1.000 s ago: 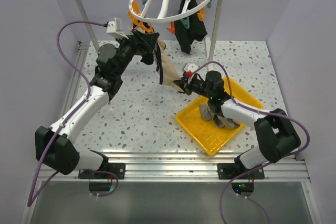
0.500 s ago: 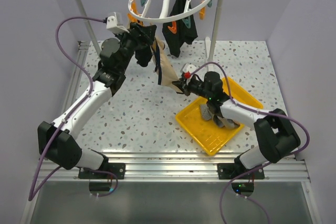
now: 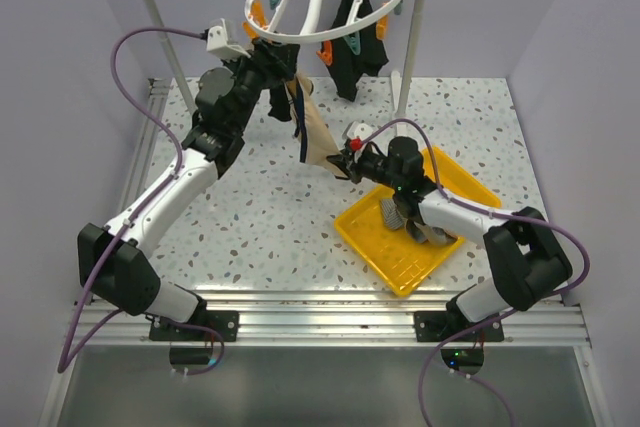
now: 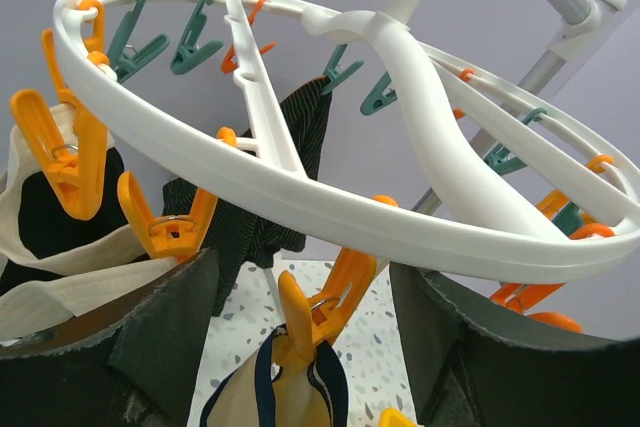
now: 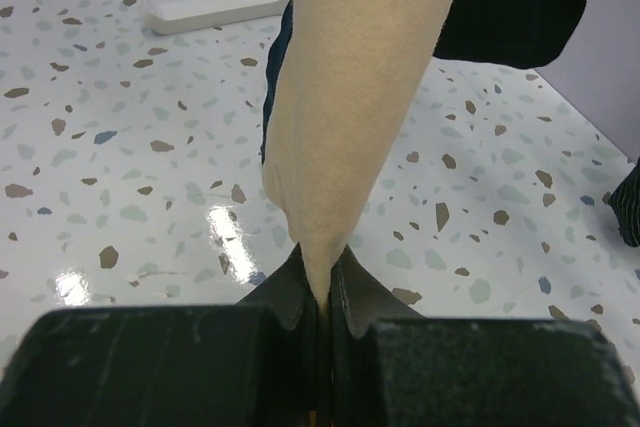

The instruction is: Remove the underwear clipped to the hanger

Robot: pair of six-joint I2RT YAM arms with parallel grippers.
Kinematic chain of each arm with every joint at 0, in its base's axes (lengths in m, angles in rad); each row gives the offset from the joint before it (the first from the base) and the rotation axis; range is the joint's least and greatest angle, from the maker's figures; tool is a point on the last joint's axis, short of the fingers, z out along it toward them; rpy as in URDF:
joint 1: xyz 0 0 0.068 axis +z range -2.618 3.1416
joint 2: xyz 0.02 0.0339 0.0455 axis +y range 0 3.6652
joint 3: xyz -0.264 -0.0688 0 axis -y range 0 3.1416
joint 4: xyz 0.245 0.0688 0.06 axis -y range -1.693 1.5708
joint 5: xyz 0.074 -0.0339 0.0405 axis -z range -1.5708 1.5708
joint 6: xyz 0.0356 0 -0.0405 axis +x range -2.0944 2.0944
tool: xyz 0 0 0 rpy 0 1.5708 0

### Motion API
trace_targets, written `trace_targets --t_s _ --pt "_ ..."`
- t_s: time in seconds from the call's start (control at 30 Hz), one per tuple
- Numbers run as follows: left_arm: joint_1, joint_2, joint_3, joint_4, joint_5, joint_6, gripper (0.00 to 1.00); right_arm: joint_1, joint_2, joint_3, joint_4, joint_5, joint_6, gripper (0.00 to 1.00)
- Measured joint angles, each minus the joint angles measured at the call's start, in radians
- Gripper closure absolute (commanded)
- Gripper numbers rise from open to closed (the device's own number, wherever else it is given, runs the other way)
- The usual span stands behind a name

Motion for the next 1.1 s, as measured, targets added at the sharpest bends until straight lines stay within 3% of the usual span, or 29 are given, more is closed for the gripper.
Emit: trace_targets --t_s 0.2,0.37,0.6,0.67,0.77,0.87,0.97,1.1 --pt "-0.005 0.0 0.007 0.006 -0.009 0.001 0.27 0.006 0.0 0.0 0.0 0.0 0.0 1.0" --pt "-0.006 0.0 0.011 0.006 -0.023 0.01 0.37 0.007 0.0 0.0 0.0 0.0 0.001 1.0" --pt "-0.006 0.0 0.023 0.016 -0.027 0.04 0.81 0.008 0.001 0.0 0.0 0.0 0.002 1.0" --pt "-0.007 0.0 0.025 0.029 -0.025 0.047 0.82 0.008 0.001 0.0 0.0 0.0 0.004 1.0" --pt "-0.008 0.0 0.027 0.039 -0.024 0.051 0.79 0.008 0.001 0.0 0.0 0.0 0.006 1.0" --pt "-0.008 0.0 0.027 0.041 -0.024 0.052 0.62 0.008 0.001 0.0 0.0 0.001 0.007 1.0" --pt "-0.008 0.0 0.027 0.042 -0.022 0.051 0.35 0.008 0.001 0.0 0.0 0.001 0.008 1.0" --pt "-0.01 -0.004 0.02 0.046 -0.02 0.053 0.2 0.008 0.001 0.0 -0.001 0.001 0.008 1.0"
